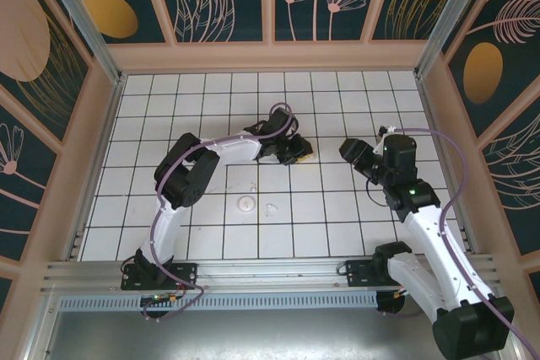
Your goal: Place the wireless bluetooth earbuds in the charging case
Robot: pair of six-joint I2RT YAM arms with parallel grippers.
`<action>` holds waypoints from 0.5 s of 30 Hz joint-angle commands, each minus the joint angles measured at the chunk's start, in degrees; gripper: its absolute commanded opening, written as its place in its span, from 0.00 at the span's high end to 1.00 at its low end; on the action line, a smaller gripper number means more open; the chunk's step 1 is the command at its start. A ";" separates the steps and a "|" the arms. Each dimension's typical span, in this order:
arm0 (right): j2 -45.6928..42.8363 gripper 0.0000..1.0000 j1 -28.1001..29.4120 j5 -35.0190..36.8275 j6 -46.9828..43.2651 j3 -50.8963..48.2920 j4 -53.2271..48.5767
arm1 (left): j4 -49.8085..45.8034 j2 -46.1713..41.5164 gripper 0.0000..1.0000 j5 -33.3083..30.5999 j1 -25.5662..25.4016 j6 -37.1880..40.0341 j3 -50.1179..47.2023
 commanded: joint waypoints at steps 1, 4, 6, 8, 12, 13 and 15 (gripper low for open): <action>-1.35 0.41 -0.49 1.28 0.42 -0.39 1.35 | -2.83 0.94 0.77 -1.31 -0.27 -0.18 1.64; -1.81 0.41 -0.49 1.89 0.49 -0.32 0.91 | -4.30 1.10 0.69 -1.77 -0.22 0.09 1.61; -2.08 0.40 -0.51 2.19 0.48 -0.32 0.57 | -5.68 0.90 0.64 -2.41 -0.24 0.63 1.84; -2.33 0.40 -0.56 2.37 0.55 -0.24 0.36 | -7.44 0.45 0.61 -3.54 -0.23 1.61 2.18; -2.69 0.39 -0.58 2.29 0.75 0.16 -0.41 | -11.38 -0.87 0.48 -5.59 -0.20 4.29 2.93; -2.78 0.39 -0.57 2.21 0.75 0.34 -0.65 | -12.51 -1.36 0.43 -6.17 -0.23 5.12 3.03; -3.03 0.38 -0.52 2.12 0.77 0.68 -1.13 | -14.85 -2.78 0.42 -7.69 -0.13 6.83 2.92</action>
